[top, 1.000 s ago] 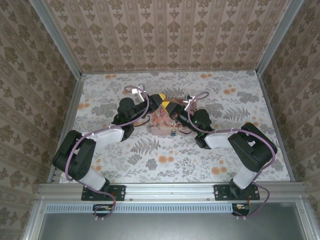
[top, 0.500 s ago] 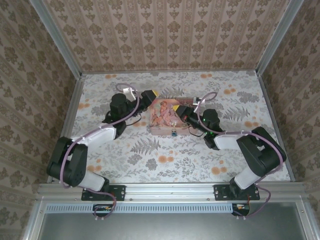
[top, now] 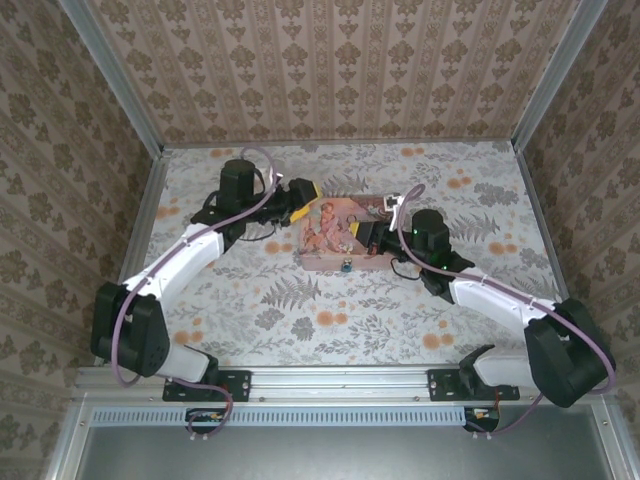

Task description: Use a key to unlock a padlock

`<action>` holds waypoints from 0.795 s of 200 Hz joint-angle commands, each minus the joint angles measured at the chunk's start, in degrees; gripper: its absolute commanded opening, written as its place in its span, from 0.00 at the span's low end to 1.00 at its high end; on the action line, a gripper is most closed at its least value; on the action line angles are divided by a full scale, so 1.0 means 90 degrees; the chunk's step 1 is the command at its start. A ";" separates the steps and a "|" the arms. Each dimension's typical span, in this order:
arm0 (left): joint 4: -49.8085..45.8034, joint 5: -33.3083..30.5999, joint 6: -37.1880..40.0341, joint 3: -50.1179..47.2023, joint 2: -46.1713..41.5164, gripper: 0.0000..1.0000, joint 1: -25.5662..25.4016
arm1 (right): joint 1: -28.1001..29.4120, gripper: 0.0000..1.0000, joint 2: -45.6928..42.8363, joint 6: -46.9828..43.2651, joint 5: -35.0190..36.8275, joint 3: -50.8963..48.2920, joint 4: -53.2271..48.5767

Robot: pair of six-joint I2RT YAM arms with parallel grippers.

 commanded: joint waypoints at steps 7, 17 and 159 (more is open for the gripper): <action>-0.0392 0.0354 -0.0433 0.0235 0.0180 0.69 -0.0319 | 0.0270 0.00 -0.0386 -0.1037 0.0531 -0.0002 -0.0545; -0.0345 0.0369 -0.0568 0.0282 0.0251 0.68 -0.0402 | 0.0408 0.00 -0.0480 -0.1181 0.0713 0.0005 -0.0610; -0.0245 0.0232 -0.1229 0.0491 0.0623 0.49 -0.1064 | 0.1111 0.00 -0.0798 -0.2050 0.1831 0.0256 -0.1249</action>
